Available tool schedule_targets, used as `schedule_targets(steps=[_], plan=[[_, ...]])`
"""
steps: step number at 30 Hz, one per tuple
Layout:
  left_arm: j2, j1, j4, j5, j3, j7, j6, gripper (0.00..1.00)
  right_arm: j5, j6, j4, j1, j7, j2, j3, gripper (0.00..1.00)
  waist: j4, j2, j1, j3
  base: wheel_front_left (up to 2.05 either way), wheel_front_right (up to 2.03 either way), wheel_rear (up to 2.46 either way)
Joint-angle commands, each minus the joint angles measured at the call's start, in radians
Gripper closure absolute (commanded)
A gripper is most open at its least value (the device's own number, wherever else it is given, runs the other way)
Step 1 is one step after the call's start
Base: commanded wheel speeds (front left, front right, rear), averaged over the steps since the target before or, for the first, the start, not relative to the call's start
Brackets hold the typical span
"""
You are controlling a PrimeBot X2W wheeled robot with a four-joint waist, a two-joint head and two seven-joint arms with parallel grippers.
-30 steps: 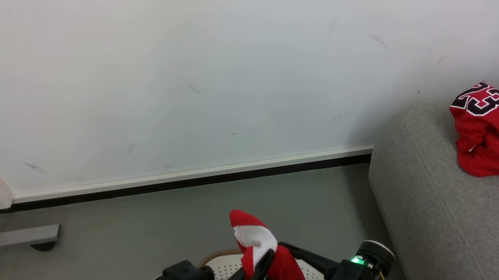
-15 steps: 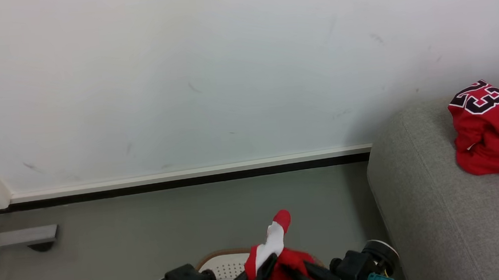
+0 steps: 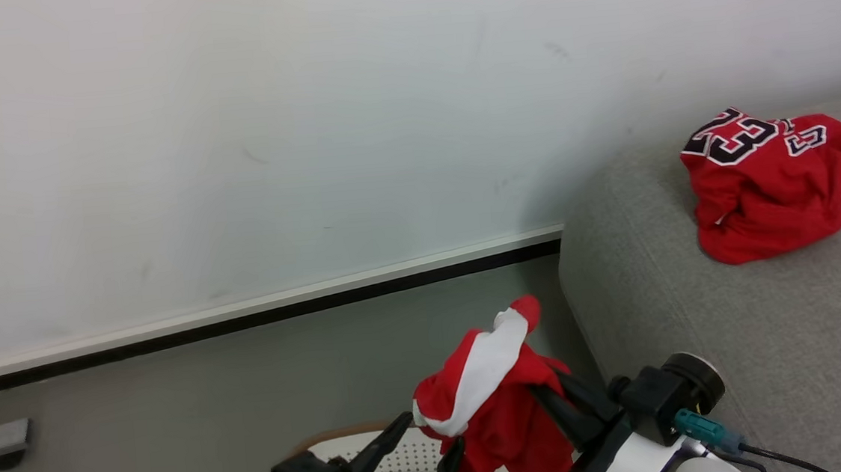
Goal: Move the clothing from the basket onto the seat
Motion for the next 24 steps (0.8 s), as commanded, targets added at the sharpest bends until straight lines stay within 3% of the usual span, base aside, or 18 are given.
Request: schedule_targets(steps=[1, 14, 24], plan=[[-0.003, -0.01, 0.01, 0.011, 0.001, -0.01, -0.003, 0.0, -0.014, -0.002, -0.012, 0.002, 0.0, -0.011, -0.026, 1.0, -0.05, -0.0001, -0.0001, 0.016, 0.0, 0.0, 0.0], [-0.012, -0.045, 0.046, 0.026, -0.005, -0.028, -0.016, 0.0, -0.081, -0.002, -0.087, 0.048, 0.0, -0.041, -0.173, 1.0, -0.229, -0.0001, -0.0001, 0.06, 0.0, 0.0, 0.0], [-0.009, -0.095, 0.045, 0.048, -0.012, -0.018, -0.028, 0.0, -0.112, -0.002, -0.132, 0.026, 0.0, -0.04, -0.261, 1.0, -0.236, -0.0001, -0.0001, 0.137, 0.0, 0.0, 0.0]])
